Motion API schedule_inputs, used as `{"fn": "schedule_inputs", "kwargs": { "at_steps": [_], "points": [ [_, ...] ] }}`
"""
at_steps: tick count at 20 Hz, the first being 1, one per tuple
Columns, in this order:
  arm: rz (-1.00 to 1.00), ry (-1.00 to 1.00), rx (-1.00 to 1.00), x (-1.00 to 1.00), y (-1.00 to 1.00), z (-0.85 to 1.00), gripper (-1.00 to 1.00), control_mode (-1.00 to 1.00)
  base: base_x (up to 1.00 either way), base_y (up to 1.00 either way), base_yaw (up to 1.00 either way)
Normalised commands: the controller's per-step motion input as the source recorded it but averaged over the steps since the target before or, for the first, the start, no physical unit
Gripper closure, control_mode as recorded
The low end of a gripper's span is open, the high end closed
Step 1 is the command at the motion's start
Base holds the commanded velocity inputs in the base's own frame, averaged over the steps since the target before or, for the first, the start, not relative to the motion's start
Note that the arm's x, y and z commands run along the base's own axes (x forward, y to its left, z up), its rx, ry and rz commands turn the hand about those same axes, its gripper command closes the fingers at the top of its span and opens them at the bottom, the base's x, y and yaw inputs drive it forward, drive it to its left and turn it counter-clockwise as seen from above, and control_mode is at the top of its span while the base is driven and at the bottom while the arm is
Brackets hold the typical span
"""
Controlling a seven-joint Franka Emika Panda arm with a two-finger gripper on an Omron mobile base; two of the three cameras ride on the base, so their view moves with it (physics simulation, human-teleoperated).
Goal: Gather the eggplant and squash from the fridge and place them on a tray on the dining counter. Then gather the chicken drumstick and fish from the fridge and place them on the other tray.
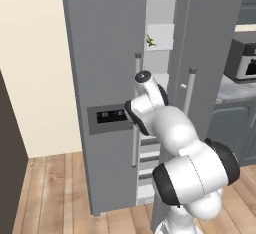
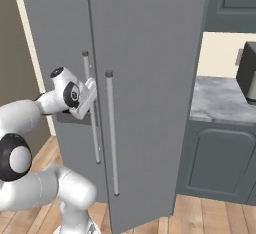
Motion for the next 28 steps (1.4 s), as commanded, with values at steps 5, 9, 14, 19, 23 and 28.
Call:
{"fn": "schedule_inputs", "kwargs": {
  "at_steps": [5, 9, 14, 19, 23, 28],
  "points": [
    [-0.33, -0.25, 0.17, 0.30, 0.00, -0.09, -1.00, -1.00, 0.00, 0.00, 0.00],
    [-0.29, -0.23, 0.19, -0.08, 0.00, 0.00, -1.00, -1.00, 0.00, 0.00, 0.00],
    [-0.32, -0.16, 0.18, -0.55, 0.00, 0.00, -1.00, -1.00, 0.00, 0.00, 0.00],
    [-0.37, -0.11, 0.15, -0.29, -0.17, 0.00, -1.00, -1.00, 0.00, 0.00, 0.00],
    [-0.42, -0.01, 0.06, -0.27, -0.92, 0.00, -1.00, -1.00, 0.00, 0.00, 0.00],
    [-0.42, 0.00, 0.03, -0.28, -1.00, 0.00, -1.00, -1.00, 0.00, 0.00, 0.00]
  ]
}}
